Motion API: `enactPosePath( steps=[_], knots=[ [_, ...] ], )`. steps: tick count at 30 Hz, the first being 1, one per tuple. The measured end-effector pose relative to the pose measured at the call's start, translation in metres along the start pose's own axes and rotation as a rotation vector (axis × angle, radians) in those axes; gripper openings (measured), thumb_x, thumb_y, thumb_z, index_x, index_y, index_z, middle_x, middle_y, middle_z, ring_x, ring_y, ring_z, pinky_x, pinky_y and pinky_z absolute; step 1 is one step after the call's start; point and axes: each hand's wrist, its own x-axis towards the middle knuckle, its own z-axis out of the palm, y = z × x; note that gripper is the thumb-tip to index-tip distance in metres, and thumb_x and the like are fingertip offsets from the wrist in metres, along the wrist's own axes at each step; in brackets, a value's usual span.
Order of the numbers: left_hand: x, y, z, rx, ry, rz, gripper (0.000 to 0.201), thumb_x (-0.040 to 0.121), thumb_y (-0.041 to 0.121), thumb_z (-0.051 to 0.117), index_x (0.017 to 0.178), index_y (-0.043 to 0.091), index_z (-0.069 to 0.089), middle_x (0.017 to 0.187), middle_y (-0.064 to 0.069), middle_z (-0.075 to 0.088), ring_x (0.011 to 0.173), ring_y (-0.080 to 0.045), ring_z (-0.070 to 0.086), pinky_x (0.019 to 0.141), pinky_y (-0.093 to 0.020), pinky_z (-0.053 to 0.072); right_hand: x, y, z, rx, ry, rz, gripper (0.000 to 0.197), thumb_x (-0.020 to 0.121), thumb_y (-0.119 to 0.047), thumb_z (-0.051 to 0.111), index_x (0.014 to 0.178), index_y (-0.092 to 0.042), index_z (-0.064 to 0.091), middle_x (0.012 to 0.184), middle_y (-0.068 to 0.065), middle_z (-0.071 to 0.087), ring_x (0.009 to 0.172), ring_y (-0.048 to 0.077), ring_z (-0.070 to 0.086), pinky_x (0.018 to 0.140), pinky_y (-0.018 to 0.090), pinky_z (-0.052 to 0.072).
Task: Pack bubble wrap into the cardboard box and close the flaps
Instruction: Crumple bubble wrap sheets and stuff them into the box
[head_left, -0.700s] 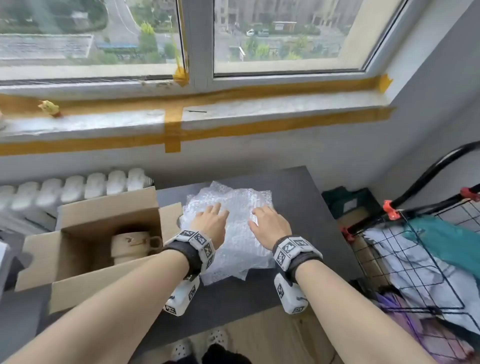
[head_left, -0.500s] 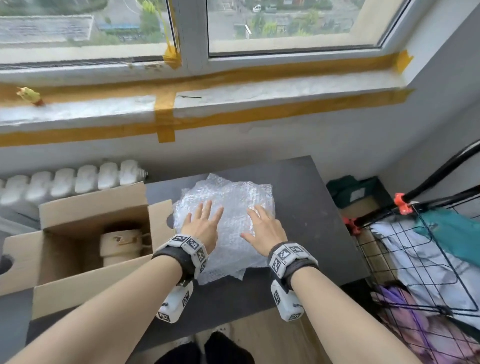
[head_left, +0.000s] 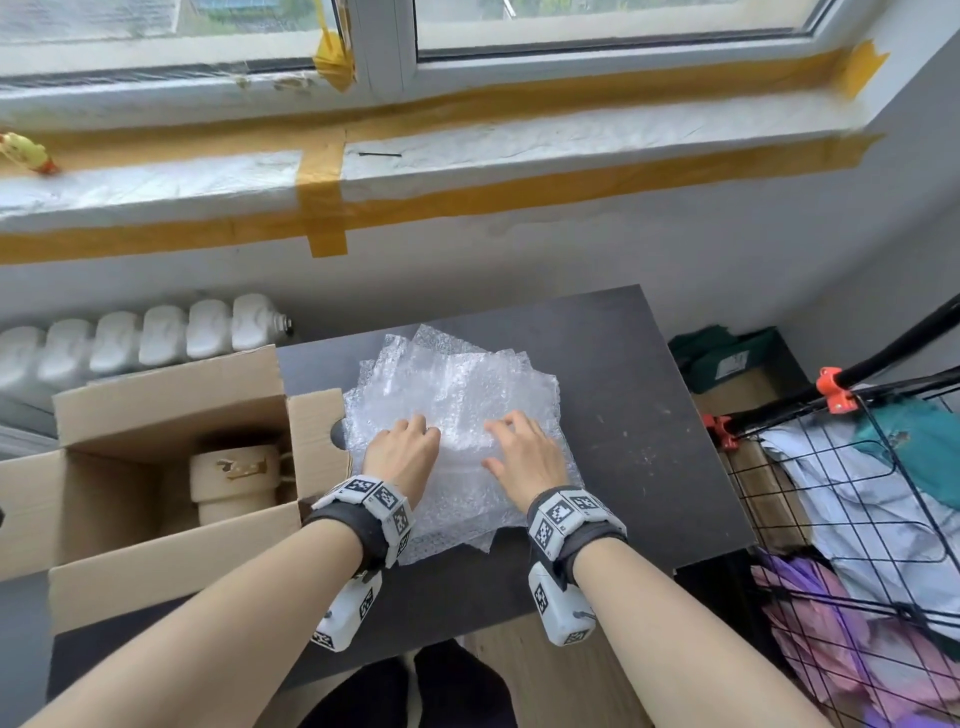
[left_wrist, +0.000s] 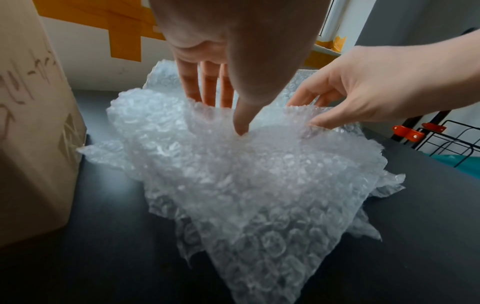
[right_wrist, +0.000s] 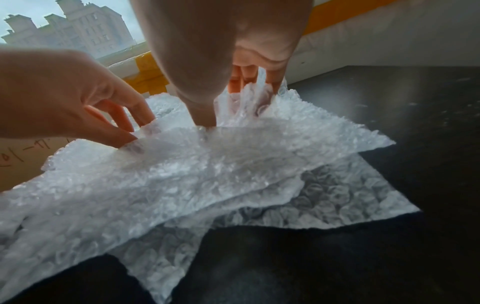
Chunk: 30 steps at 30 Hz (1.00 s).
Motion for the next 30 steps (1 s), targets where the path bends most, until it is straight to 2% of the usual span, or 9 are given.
enactPosePath(
  steps=[4,7,9,14,18,23,27,30],
  knots=[
    [-0.005,0.002,-0.009,-0.043,0.084,0.049,0.030,0.083,-0.008,0.047,0.107,0.009,0.051,0.112,-0.008,0.053,0.104,-0.027,0.051,0.087,-0.032,0.040,-0.003,-0.001,-0.006,0.045,0.097,0.004,0.021,0.092,-0.016,0.055,0.112,-0.013,0.060,0.109,0.005,0.060,0.104,0.023,0.056,0.086,0.034,0.044],
    [-0.010,0.003,-0.024,-0.110,0.174,0.078,0.031,0.082,-0.009,0.047,0.106,0.010,0.050,0.112,-0.007,0.056,0.104,-0.026,0.052,0.087,-0.031,0.041,-0.009,0.000,-0.017,0.051,0.177,0.011,0.015,0.092,-0.017,0.054,0.102,-0.012,0.064,0.102,0.005,0.066,0.098,0.025,0.059,0.089,0.033,0.039],
    [-0.012,0.005,-0.038,-0.137,0.226,0.112,0.030,0.084,-0.009,0.045,0.107,0.010,0.050,0.110,-0.007,0.059,0.104,-0.025,0.054,0.087,-0.030,0.041,-0.014,0.000,-0.029,0.040,0.230,0.021,0.015,0.092,-0.018,0.053,0.097,-0.011,0.065,0.098,0.005,0.067,0.094,0.026,0.060,0.086,0.033,0.040],
    [-0.017,0.004,-0.077,-0.180,0.361,0.172,0.038,0.082,-0.012,0.045,0.111,0.011,0.052,0.108,-0.006,0.065,0.101,-0.027,0.058,0.088,-0.031,0.041,-0.023,-0.005,-0.074,0.055,0.358,0.047,0.017,0.092,-0.018,0.053,0.096,-0.008,0.066,0.098,0.009,0.067,0.092,0.031,0.060,0.077,0.033,0.044],
    [-0.031,-0.007,-0.107,-0.200,0.471,0.192,0.038,0.082,-0.010,0.048,0.111,0.013,0.054,0.107,-0.003,0.066,0.099,-0.025,0.059,0.082,-0.030,0.043,-0.028,-0.023,-0.104,0.079,0.463,0.014,0.013,0.090,-0.011,0.055,0.093,-0.007,0.067,0.095,0.010,0.066,0.092,0.032,0.059,0.070,0.035,0.046],
    [-0.053,-0.042,-0.141,-0.178,0.631,0.236,0.039,0.067,-0.015,0.065,0.096,0.011,0.064,0.087,-0.004,0.072,0.078,-0.024,0.067,0.066,-0.031,0.052,-0.028,-0.058,-0.129,0.070,0.577,-0.096,0.012,0.087,-0.006,0.058,0.091,-0.008,0.069,0.096,0.007,0.068,0.090,0.028,0.062,0.063,0.033,0.049],
    [-0.084,-0.090,-0.146,-0.178,0.654,0.201,0.039,0.065,-0.012,0.068,0.097,0.010,0.063,0.089,-0.004,0.071,0.078,-0.024,0.066,0.067,-0.033,0.056,-0.020,-0.107,-0.129,0.054,0.587,-0.222,0.014,0.087,-0.005,0.058,0.093,-0.009,0.070,0.099,0.004,0.069,0.091,0.025,0.063,0.064,0.031,0.048],
    [-0.111,-0.125,-0.132,-0.186,0.663,0.128,0.041,0.062,-0.016,0.064,0.095,0.009,0.063,0.088,-0.006,0.071,0.079,-0.027,0.066,0.062,-0.034,0.055,-0.013,-0.143,-0.113,0.055,0.550,-0.291,0.015,0.086,-0.004,0.058,0.093,-0.009,0.070,0.099,0.004,0.069,0.091,0.025,0.063,0.065,0.030,0.049]
  ],
)
